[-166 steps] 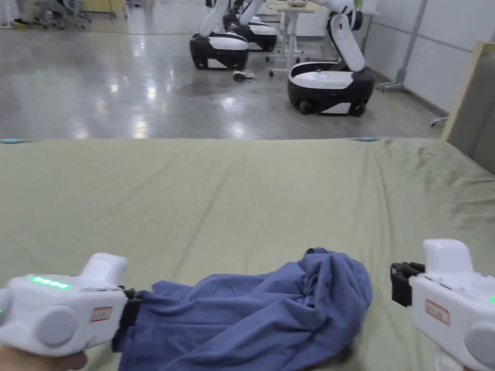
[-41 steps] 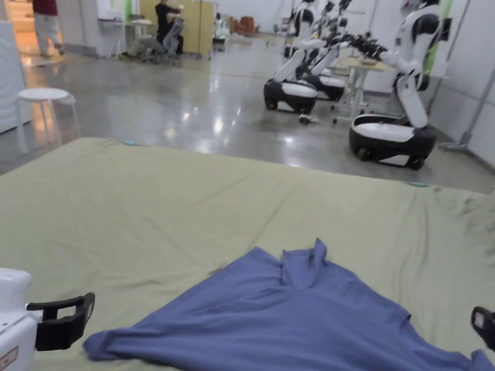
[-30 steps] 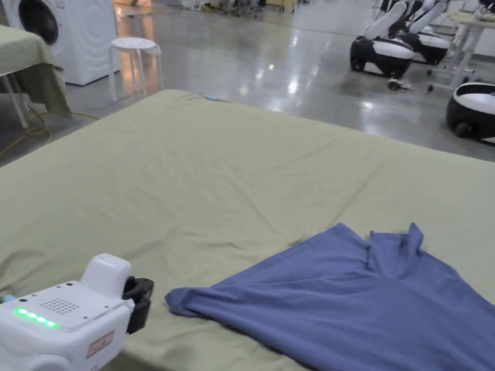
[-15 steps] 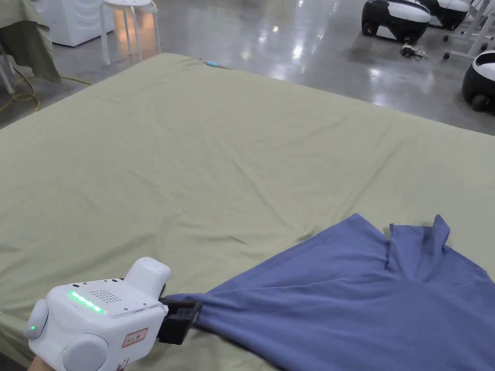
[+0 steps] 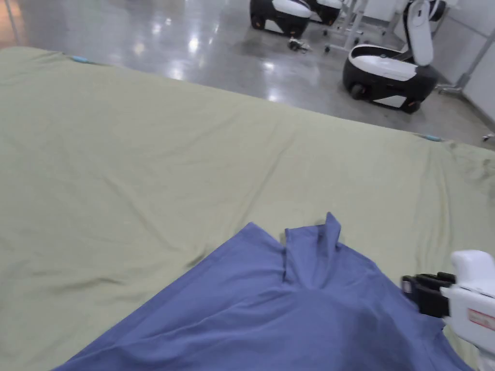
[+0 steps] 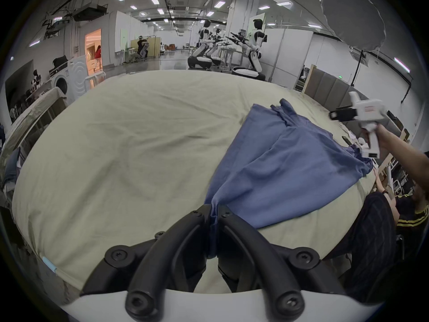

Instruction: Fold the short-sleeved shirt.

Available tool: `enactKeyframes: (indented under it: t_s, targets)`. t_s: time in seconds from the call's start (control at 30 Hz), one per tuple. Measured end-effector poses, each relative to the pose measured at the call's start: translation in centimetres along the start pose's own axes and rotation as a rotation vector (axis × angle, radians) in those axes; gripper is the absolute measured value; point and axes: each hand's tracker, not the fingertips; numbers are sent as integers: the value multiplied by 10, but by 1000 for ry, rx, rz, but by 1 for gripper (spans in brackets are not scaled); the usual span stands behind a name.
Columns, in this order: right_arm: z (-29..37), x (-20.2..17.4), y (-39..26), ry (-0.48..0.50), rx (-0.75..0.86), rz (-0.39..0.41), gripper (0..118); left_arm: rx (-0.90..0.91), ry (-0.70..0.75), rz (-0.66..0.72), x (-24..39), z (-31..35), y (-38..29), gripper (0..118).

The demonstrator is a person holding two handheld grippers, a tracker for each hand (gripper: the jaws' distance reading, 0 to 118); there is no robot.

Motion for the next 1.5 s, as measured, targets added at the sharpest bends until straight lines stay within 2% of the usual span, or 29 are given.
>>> enactKeyframes:
  t_s: [0.03,0.07,0.13,0.23,0.3,0.33,0.4,0.43,0.47,0.5,0.53,0.6,0.67,0.73,0.8,0.9,1.0,1.07,1.23,1.3,1.47,1.5]
  targets:
    - [-19,7,6,-11,-36,5,88,8,8,-2,3,1,2,7]
    - [-40,13,11,-44,-57,27,115,5,2,0,4,1,4,7]
    - [-68,17,17,-69,-23,60,117,12,10,7,8,2,7,7]
    - [-104,24,25,-36,-113,25,116,22,18,28,8,1,10,7]
    - [-121,20,22,-28,-113,60,116,23,31,48,6,-2,12,7]
    - [-127,15,21,-23,-119,80,115,18,31,52,5,-5,15,7]
    - [-121,-5,17,26,-169,109,96,11,39,52,5,-9,16,7]
    - [-117,-6,17,42,-152,88,84,7,44,49,5,-11,16,7]
    - [-112,-8,18,63,-146,63,57,3,47,52,5,-13,17,7]
    - [-103,-7,20,78,-144,54,25,3,49,54,6,-14,17,7]
    - [-95,-8,21,77,-135,66,2,0,46,57,6,-15,19,7]
    - [-77,-13,23,31,-120,107,2,8,43,57,7,-17,22,7]
    - [-50,-8,29,106,-93,48,2,3,23,59,5,-20,30,7]
    - [-16,-7,37,53,-15,59,2,16,11,54,1,-19,45,7]
    - [22,0,55,77,28,11,2,36,-48,81,-4,-13,68,6]
    - [83,1,77,30,115,77,2,97,-79,68,-4,2,111,5]
    - [151,5,112,-1,213,74,2,193,-71,22,7,24,165,5]
    - [190,16,138,4,289,37,2,259,-45,-13,15,35,204,5]
    - [282,41,196,-80,493,-8,2,422,-13,-60,35,63,298,5]
    - [309,58,213,-75,563,-66,2,460,20,-79,33,63,333,5]
    - [342,94,262,-131,697,-153,2,593,56,-62,36,77,421,5]
    - [345,102,272,-97,724,-192,2,631,59,-51,37,82,440,5]
